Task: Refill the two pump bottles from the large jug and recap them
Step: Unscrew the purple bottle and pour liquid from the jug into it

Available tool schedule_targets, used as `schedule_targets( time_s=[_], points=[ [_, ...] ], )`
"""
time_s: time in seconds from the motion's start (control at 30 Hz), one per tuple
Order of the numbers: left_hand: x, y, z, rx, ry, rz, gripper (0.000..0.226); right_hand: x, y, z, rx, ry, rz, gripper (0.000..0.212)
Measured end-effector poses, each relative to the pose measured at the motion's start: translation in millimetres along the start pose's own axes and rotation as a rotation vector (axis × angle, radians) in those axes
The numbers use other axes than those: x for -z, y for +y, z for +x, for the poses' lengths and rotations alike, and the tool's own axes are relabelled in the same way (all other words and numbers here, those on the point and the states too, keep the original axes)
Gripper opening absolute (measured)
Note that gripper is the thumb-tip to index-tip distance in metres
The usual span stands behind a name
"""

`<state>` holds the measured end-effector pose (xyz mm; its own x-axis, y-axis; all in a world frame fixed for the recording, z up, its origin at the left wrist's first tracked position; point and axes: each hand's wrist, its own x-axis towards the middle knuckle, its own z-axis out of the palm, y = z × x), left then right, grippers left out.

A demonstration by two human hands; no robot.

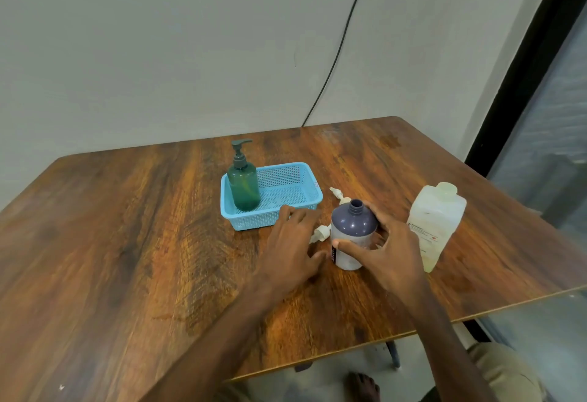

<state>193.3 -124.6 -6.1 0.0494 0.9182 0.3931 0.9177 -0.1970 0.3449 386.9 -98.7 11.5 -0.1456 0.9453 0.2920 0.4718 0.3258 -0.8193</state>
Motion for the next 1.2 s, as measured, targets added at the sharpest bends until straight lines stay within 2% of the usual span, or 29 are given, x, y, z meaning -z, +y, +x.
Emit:
schedule_targets(
  time_s=[0.07, 0.13, 0.23, 0.37, 0.47, 0.6, 0.67, 0.73, 0.83, 0.93, 1.0, 1.07, 1.2],
  points=[
    [8, 4, -3, -0.021, -0.028, -0.126, 0.086, -1, 3, -1, 0.001, 0.007, -0.001, 0.089],
    [13, 11, -2, -0.015, -0.065, -0.259, 0.100, -1, 3, -2, -0.011, 0.014, -0.009, 0.095],
    [13, 21, 5, -0.019, -0.084, -0.386, 0.101, 2, 0, -7, -0.059, 0.011, -0.002, 0.101],
    [2, 27, 13, -0.069, -0.037, -0.425, 0.088, 10, -3, -15, -0.110, 0.019, 0.009, 0.101],
    [-3, 32, 18, -0.068, 0.030, -0.467, 0.079, 21, -5, -27, -0.106, 0.101, -0.011, 0.081],
    [-6, 41, 23, -0.020, 0.105, -0.527, 0.074, 38, -7, -43, -0.010, 0.314, -0.007, 0.030],
    [-10, 45, 25, -0.012, 0.125, -0.549, 0.073, 48, -2, -45, -0.008, 0.442, 0.024, 0.016],
    [-13, 48, 26, -0.012, 0.122, -0.552, 0.073, 57, 7, -43, -0.033, 0.562, 0.022, 0.024],
    [-16, 51, 26, -0.002, 0.112, -0.530, 0.075, 67, 23, -37, -0.123, 0.613, -0.014, 0.059],
    [-17, 50, 27, 0.000, 0.102, -0.522, 0.077, 68, 40, -25, -0.258, 0.444, -0.022, 0.095],
    [-17, 49, 27, 0.005, 0.090, -0.521, 0.079, 63, 47, -17, -0.281, 0.333, 0.007, 0.108],
    [-17, 48, 27, 0.003, 0.086, -0.524, 0.080, 57, 51, -11, -0.281, 0.334, 0.009, 0.111],
    [-17, 47, 27, 0.000, 0.087, -0.542, 0.079, 45, 55, -8, -0.255, 0.423, -0.024, 0.101]
  ],
)
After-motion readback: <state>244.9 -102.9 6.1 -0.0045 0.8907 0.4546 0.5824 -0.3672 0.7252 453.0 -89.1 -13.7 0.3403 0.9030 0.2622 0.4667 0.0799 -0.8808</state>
